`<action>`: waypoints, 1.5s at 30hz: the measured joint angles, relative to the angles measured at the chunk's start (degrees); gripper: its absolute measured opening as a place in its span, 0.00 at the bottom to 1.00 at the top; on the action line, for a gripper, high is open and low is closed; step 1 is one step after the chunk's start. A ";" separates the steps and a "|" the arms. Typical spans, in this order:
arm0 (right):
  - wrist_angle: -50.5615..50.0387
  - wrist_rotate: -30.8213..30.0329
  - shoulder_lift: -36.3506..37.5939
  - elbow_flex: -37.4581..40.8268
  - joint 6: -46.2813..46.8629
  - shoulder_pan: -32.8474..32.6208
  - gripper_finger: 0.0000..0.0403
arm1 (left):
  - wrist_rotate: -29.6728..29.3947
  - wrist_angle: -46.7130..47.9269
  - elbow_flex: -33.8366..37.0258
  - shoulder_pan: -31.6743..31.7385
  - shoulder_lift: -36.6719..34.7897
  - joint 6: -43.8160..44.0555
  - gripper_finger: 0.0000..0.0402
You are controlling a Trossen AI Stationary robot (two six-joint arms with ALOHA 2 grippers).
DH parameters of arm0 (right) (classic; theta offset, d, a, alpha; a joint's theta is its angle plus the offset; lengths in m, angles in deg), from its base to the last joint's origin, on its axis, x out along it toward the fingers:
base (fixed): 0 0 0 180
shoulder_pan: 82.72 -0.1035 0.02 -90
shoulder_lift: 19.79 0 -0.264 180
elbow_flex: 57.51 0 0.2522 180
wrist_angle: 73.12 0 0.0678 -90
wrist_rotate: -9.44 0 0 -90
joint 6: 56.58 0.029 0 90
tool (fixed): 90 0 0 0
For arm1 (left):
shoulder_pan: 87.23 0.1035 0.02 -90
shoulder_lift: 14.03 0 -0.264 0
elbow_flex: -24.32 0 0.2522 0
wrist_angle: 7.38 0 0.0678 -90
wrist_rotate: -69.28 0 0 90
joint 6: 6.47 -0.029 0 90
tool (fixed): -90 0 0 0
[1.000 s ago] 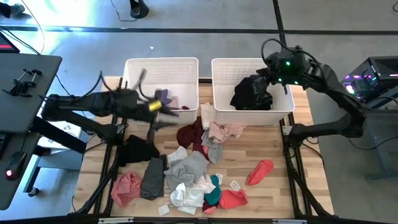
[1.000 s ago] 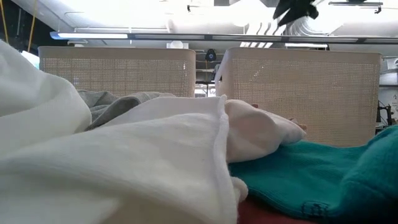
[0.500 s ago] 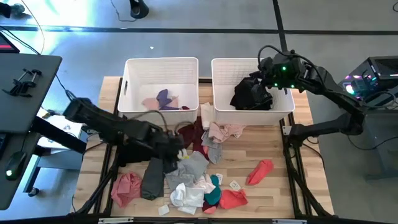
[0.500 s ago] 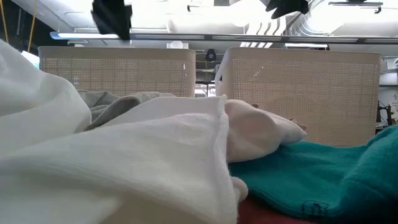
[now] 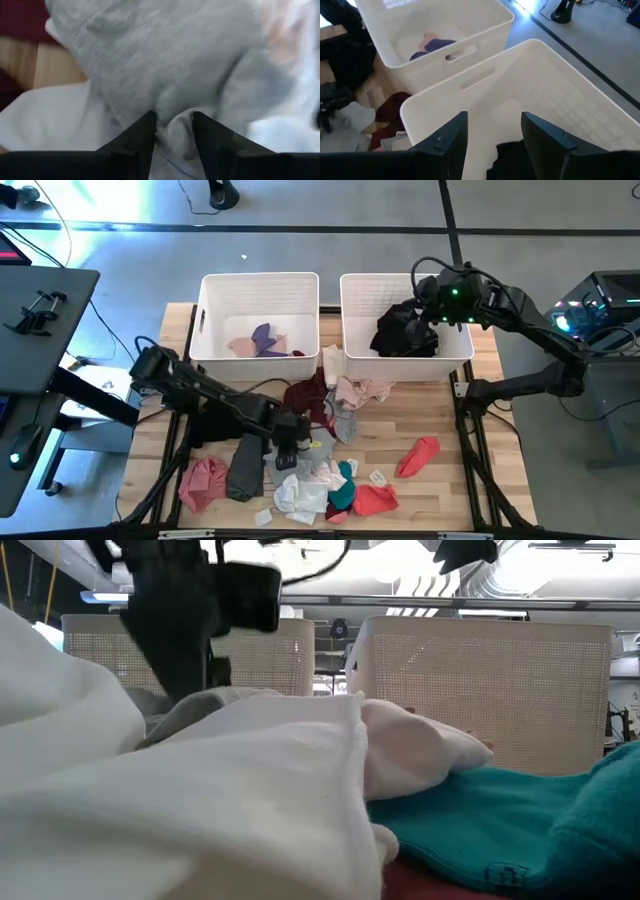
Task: Sort clothes
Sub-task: Put the gray underwear into the left white laundry bin
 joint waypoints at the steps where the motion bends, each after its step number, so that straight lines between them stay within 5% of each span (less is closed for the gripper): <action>1: -0.17 0.00 0.00 0.00 -0.05 0.00 0.43 | -0.04 0.10 0.04 0.03 0.48 -0.26 0.28; 8: 0.97 0.00 0.00 0.00 -0.83 0.00 0.43 | 0.22 0.13 0.07 0.40 -0.46 -0.50 0.02; 16: 4.03 0.00 0.00 0.02 -2.94 0.00 0.43 | -1.22 4.87 -2.75 0.40 -9.26 1.34 0.01; 25: 6.82 -0.01 0.00 0.03 -4.04 0.02 0.43 | -11.52 2.13 -11.74 2.76 -22.65 -2.40 0.00; 37: 7.13 -0.03 -0.47 0.04 -5.70 0.22 0.43 | -44.01 -5.10 -22.20 12.50 -29.98 -24.98 0.00; 45: 7.14 -0.02 -0.55 0.04 -5.20 0.22 0.43 | -42.98 9.01 -22.01 27.60 -30.36 -26.25 0.00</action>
